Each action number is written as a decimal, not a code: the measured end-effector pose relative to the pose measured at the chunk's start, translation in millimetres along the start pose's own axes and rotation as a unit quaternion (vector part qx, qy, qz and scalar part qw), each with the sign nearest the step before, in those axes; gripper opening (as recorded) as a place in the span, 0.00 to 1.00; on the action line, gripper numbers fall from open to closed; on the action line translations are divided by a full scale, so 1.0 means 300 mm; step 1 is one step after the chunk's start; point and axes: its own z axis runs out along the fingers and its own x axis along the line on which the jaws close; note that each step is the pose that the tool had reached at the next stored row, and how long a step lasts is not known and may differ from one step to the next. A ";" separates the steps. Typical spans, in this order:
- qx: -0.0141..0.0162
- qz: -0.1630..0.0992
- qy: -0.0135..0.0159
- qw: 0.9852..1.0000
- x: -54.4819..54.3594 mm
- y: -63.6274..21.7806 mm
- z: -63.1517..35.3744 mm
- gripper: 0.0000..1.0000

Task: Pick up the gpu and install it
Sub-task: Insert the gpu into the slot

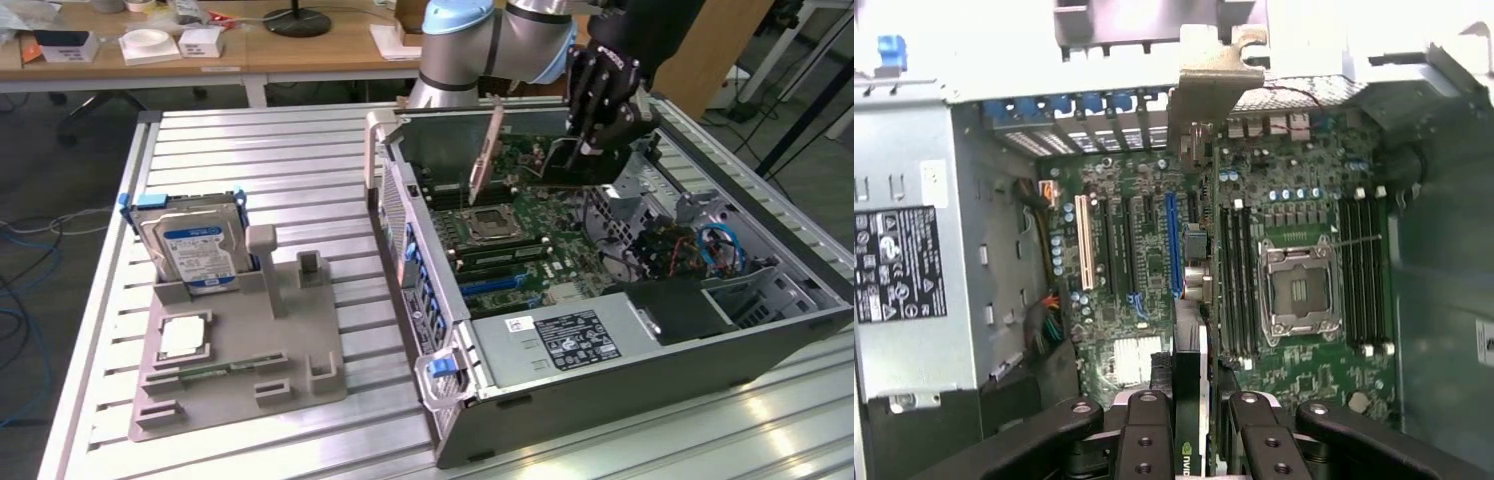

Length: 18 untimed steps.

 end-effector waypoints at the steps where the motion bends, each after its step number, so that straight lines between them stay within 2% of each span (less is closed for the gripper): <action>1: 0.000 -0.002 0.000 1.000 0.000 0.000 0.000 0.27; 5: 0.000 -0.002 0.000 1.000 0.000 0.000 0.003 0.27; 9: 0.000 -0.003 0.000 1.000 -0.005 0.000 0.028 0.27; 16: 0.000 -0.029 0.001 1.000 -0.016 0.000 0.070 0.27; 18: 0.000 -0.030 0.001 1.000 -0.017 -0.001 0.082 0.27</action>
